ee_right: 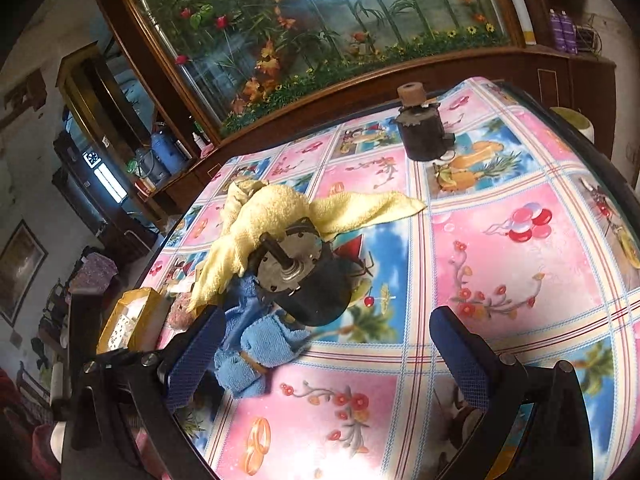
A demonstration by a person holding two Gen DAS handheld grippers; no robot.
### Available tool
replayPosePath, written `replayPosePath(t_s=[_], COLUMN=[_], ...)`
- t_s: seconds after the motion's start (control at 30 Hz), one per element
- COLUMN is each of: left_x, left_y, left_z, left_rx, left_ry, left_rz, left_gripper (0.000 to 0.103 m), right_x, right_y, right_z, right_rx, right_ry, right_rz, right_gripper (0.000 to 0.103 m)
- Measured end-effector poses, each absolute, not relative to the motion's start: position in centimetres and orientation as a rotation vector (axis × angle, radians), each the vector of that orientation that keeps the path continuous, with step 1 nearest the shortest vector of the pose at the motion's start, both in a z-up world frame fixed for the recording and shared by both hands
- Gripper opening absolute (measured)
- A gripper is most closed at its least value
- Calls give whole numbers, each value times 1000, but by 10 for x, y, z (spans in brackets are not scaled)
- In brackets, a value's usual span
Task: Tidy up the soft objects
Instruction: 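Grasp the white bag with red text with the left tool while the right tool returns, then grasp the small blue cloth with the right tool while the left tool holds the white bag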
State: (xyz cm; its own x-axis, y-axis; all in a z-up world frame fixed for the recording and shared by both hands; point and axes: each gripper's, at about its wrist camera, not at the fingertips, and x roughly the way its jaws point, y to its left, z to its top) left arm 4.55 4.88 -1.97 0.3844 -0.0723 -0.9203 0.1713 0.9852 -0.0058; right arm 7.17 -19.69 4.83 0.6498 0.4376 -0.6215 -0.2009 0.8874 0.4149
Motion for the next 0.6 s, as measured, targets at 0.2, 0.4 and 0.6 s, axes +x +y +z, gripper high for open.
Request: replayPosePath(t_s=[0.2,0.4,0.6], left_x=[-12,-40,-47], left_y=[59,63,58], left_z=[9,15,-7], left_rx=[37,74,115], left_ry=[1114,1062,1063], left_rz=[-298,-183,-151], left_gripper=[91,91,64], right_x=[67,66,66], right_y=[-180,-171,-166], right_z=[47,41,32], right_rx=[280,250,234], right_ry=[800,825,852], right_rz=[392,409,401], right_gripper=[103,103,103])
